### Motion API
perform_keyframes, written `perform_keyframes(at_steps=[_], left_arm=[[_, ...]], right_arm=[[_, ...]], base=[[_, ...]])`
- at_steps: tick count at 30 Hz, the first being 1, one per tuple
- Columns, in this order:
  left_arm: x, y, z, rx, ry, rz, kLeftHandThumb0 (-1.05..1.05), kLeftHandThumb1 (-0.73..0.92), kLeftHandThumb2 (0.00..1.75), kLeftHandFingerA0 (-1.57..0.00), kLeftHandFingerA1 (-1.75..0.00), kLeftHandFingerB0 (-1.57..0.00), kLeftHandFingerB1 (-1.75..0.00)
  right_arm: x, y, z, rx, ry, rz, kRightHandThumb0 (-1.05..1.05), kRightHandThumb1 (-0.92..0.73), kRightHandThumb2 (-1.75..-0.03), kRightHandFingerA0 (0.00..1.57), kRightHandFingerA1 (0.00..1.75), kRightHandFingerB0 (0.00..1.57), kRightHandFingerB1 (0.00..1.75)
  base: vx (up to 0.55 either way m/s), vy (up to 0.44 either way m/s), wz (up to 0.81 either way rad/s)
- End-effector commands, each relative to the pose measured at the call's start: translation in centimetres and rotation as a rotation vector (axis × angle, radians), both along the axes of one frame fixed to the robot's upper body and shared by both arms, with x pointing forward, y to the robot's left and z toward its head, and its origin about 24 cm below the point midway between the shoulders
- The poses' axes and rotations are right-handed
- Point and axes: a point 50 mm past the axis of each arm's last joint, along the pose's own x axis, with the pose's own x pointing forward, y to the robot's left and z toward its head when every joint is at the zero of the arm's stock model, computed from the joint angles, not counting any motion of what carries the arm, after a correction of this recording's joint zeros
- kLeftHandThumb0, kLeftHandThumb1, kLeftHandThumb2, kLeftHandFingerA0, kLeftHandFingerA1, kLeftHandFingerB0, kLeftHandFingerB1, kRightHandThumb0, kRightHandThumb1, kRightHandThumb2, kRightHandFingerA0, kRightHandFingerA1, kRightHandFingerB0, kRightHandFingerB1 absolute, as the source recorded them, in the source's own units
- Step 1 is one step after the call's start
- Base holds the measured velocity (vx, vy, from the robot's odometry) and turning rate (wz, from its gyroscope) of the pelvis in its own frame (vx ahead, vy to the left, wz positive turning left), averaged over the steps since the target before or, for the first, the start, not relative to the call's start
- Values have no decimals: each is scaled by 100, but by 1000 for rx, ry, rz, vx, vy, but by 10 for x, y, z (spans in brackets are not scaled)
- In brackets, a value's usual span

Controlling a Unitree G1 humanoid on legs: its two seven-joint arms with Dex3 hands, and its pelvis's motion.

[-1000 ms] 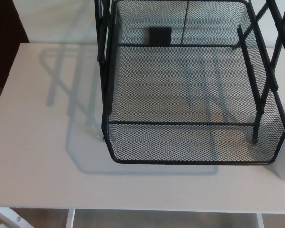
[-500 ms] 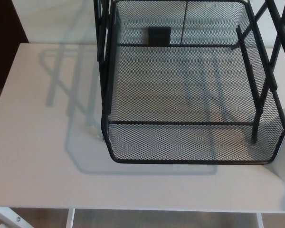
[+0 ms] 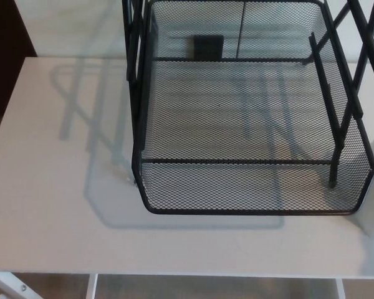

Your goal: The robot walks towards a desk on which a file tray is kept in the middle and a toilet paper roll is kept on its right. The robot uses its right hand to hook on finger in the gap of the roll and grabs it, lifts it and places it on the tray.

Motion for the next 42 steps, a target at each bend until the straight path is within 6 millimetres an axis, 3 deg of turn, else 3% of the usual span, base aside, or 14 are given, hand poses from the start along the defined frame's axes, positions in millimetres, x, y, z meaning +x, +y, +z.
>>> perform_keyframes(at_steps=[1, 3, 10, 15, 19, 30, 31, 32, 33, 34, 36, 37, 41, 42], left_arm=[[-1, 6, 4, 43, 7, -7, -74, 89, 67, -43, -70, -25, -36], [-2, 7, 3, 51, 18, -9, -74, 89, 67, -41, -61, -26, -36], [-2, 8, 4, 54, 19, -11, -73, 89, 66, -38, -56, -27, -36], [0, 7, 5, 61, 16, -24, -73, 88, 66, -44, -63, -28, -37], [0, 7, 4, 60, 16, -32, -73, 89, 66, -38, -59, -27, -36], [-3, 8, 5, 90, 40, -61, -74, 88, 66, -39, -56, -30, -37], [-2, 9, 4, 69, 30, -11, -74, 85, 66, -45, -65, -30, -37], [-2, 9, 4, 71, 35, -14, -72, 68, 103, -43, -67, -25, -50], [-2, 9, 4, 73, 38, -18, -72, 68, 103, -43, -67, -25, -50], [-2, 9, 4, 76, 41, -30, -73, 88, 66, -39, -61, -29, -37], [-3, 9, 4, 83, 50, -47, -73, 88, 66, -43, -66, -30, -36], [-3, 9, 3, 87, 52, -42, -72, 69, 104, -43, -68, -24, -50], [-4, 10, 2, 83, 66, -22, -74, 70, 105, -47, -69, -24, -49], [-3, 9, 2, 93, 73, -10, -77, 72, 106, -48, -69, -26, -49]], right_arm=[[1, 5, 5, -9, -68, -1, -47, -51, -57, 27, 40, 9, 21], [0, 6, 6, -11, -75, 3, -50, -52, -57, 26, 39, 6, 21], [-3, 10, 5, 14, -100, 16, -47, -52, -56, 28, 37, 6, 25], [-5, 16, -3, 31, -39, 30, -44, -53, -59, 24, 37, 7, 21], [-4, 18, -10, -11, 30, 26, -44, -55, -58, 21, 37, 5, 20], [-7, 24, -5, -3, -8, 67, -47, -57, -57, 23, 36, 1, 24], [-7, 28, -5, 15, -12, 74, -44, -56, -57, 22, 37, 1, 24], [-7, 29, -5, 20, -15, 74, -44, -56, -57, 22, 37, 1, 24], [-7, 29, -6, 22, -15, 74, -44, -56, -57, 22, 37, 1, 24], [-7, 31, -5, 19, -23, 77, -43, -53, -58, 23, 40, 5, 20], [-6, 34, -4, 17, -42, 81, -42, -53, -58, 23, 41, 6, 20], [-5, 34, -2, 18, -52, 82, -42, -52, -58, 23, 41, 6, 20], [-5, 34, 5, -6, -73, 90, -42, -51, -58, 22, 41, 7, 21], [-6, 35, 12, -28, -82, 101, -28, -43, -93, 2, 50, 0, 50]], base=[[0, 0, 0], [0, 0, 0], [0, 0, 0], [0, 0, 0], [0, 0, 0], [0, 0, 0], [0, 0, 0], [0, 0, 0], [0, 0, 0], [0, 0, 0], [0, 0, 0], [0, 0, 0], [0, 0, 0], [0, 0, 0]])
